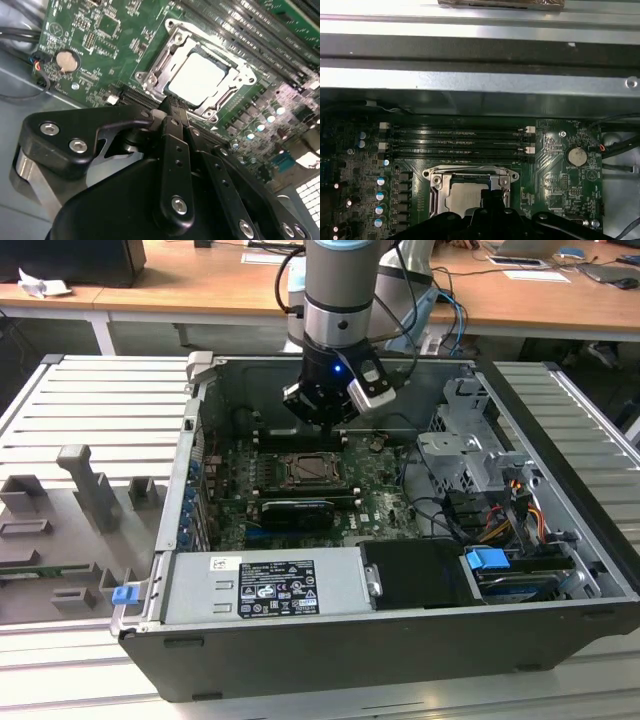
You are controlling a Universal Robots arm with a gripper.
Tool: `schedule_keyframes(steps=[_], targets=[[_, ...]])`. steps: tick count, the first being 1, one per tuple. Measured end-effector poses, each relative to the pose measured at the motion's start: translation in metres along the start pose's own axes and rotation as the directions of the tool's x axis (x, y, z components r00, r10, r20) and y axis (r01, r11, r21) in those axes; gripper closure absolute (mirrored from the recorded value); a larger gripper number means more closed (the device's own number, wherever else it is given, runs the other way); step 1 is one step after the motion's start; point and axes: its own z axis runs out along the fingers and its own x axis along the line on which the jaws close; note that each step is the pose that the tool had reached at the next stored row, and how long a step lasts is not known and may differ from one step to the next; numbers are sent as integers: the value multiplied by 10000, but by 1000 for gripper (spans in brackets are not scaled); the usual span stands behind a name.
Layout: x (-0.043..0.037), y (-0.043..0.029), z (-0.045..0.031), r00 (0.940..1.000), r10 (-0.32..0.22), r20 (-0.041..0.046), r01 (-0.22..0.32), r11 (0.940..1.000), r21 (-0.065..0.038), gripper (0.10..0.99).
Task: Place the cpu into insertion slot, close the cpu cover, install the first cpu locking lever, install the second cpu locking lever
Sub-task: 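Install the second cpu locking lever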
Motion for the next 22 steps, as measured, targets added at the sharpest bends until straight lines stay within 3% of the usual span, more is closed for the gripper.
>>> schedule_keyframes(steps=[9, 13, 16, 20, 22], targets=[[5, -240, -11, 10000, -5, -2, 5, 10000, -34, 980], [7, -285, 10, 9997, -250, -84, 249, 9997, -40, 980], [12, -381, 9, 9995, -302, -88, 301, 9995, -49, 980], [50, -487, 7, 9993, -359, -93, 359, 9993, -50, 980], [124, -521, 8, 9993, -369, -95, 369, 9993, -51, 980]])
